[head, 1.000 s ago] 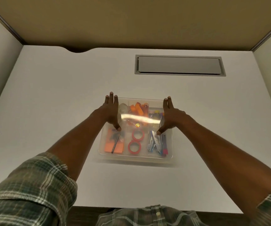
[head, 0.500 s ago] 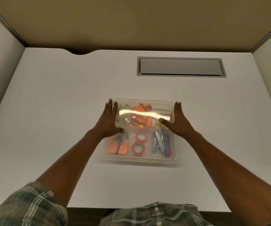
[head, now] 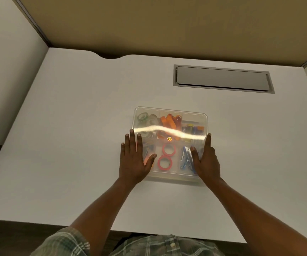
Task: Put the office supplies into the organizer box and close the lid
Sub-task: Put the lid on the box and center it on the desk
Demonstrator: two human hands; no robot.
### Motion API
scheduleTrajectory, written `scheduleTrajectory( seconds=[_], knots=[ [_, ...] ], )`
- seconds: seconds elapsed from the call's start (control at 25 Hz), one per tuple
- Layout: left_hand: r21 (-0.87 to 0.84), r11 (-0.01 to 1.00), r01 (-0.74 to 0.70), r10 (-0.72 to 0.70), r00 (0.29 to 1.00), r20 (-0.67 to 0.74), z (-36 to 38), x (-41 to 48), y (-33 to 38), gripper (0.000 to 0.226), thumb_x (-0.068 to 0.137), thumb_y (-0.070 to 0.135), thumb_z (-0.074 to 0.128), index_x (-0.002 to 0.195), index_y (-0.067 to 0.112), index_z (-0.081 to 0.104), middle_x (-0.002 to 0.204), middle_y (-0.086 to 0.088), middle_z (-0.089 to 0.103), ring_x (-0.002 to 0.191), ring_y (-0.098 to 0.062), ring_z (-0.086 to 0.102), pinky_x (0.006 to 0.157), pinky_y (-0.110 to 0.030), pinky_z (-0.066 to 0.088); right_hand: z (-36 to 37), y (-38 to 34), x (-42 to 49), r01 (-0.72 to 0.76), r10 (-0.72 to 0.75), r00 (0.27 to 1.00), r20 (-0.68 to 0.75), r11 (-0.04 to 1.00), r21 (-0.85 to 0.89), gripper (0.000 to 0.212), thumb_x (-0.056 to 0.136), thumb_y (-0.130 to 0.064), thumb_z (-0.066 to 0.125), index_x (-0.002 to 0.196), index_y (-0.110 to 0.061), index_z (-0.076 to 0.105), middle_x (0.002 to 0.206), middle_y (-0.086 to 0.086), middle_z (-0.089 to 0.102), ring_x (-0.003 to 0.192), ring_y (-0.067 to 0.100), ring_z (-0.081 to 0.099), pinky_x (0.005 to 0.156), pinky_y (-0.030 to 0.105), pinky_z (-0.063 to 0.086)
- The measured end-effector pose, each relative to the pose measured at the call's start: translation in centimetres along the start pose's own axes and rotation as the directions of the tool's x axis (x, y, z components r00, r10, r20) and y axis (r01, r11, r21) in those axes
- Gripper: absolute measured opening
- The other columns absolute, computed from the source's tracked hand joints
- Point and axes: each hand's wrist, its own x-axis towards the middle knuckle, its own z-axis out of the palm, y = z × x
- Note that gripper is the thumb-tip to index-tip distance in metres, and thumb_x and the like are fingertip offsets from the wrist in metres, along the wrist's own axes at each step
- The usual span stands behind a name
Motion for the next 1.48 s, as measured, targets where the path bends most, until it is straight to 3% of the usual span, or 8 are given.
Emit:
scheduleTrajectory(
  seconds=[0.24,0.4,0.56,0.8,1.04,1.24,1.48],
  knots=[
    [0.104,0.994,0.020,-0.017,0.999,-0.027,-3.1,1.6,-10.3,0.085,0.093,0.064,0.030,0.156,0.011,0.008,0.164,-0.015,-0.003,0.151,-0.034,0.002,0.119,-0.052,0.020,5.7,-8.6,0.3,0.042,-0.049,0.995,0.090,0.996,0.076,0.090,0.094,-0.059,0.047,0.158,-0.027,-0.007,0.117,0.016,0.056,0.105,0.036,0.060,0.082,0.044,0.053],
    [0.144,0.980,0.135,-0.125,0.989,-0.073,-5.9,2.5,-16.0,0.077,0.092,0.051,0.033,0.155,0.010,0.015,0.163,-0.019,0.003,0.150,-0.039,0.005,0.117,-0.060,0.019,10.0,-15.8,0.1,0.067,-0.090,0.977,0.194,0.990,0.122,0.092,0.095,-0.054,0.050,0.158,-0.026,-0.010,0.123,0.020,0.055,0.110,0.037,0.059,0.087,0.045,0.051],
    [0.127,0.978,0.167,-0.159,0.985,-0.072,-6.1,1.8,-17.2,0.084,0.092,0.068,0.028,0.157,0.017,0.010,0.164,-0.014,-0.001,0.151,-0.036,0.000,0.118,-0.055,0.009,13.9,-22.3,-0.5,0.052,-0.094,0.946,0.311,0.989,0.140,0.092,0.097,-0.048,0.053,0.156,-0.029,-0.015,0.129,0.021,0.053,0.114,0.037,0.060,0.093,0.046,0.051],
    [0.100,0.961,0.260,-0.250,0.963,-0.105,-6.0,1.2,-19.7,0.089,0.088,0.077,0.026,0.157,0.024,0.008,0.164,-0.012,-0.001,0.151,-0.036,0.001,0.117,-0.060,0.009,17.0,-27.5,0.2,0.080,-0.127,0.885,0.447,0.989,0.123,0.094,0.099,-0.041,0.053,0.153,-0.030,-0.023,0.134,0.025,0.051,0.116,0.039,0.060,0.098,0.046,0.049],
    [0.122,0.965,0.231,-0.217,0.969,-0.117,-6.6,1.4,-22.6,0.088,0.088,0.076,0.027,0.157,0.025,0.006,0.165,-0.010,-0.003,0.151,-0.034,0.002,0.117,-0.060,0.012,17.4,-28.2,0.2,0.162,-0.225,0.826,0.517,0.973,0.164,0.096,0.099,-0.037,0.055,0.153,-0.030,-0.024,0.143,0.019,0.051,0.118,0.035,0.061,0.100,0.043,0.049],
    [0.135,0.967,0.216,-0.206,0.975,-0.087,-6.7,1.4,-22.6,0.089,0.088,0.076,0.028,0.157,0.025,0.006,0.165,-0.010,-0.002,0.151,-0.035,0.000,0.116,-0.061,0.010,15.8,-25.1,0.2,0.234,-0.240,0.810,0.535,0.969,0.079,0.092,0.096,-0.057,0.048,0.155,-0.032,-0.018,0.130,0.020,0.058,0.114,0.032,0.061,0.099,0.044,0.048],
    [0.128,0.963,0.239,-0.238,0.971,-0.023,-7.9,1.8,-19.5,0.085,0.089,0.067,0.019,0.156,0.015,0.015,0.163,-0.017,0.008,0.150,-0.039,0.007,0.116,-0.063,0.014,11.7,-18.1,-0.3,0.295,-0.195,0.826,0.530,0.949,-0.110,0.074,0.097,-0.058,0.042,0.155,-0.016,0.024,0.149,0.012,0.042,0.135,0.033,0.042,0.109,0.046,0.039]
  ],
)
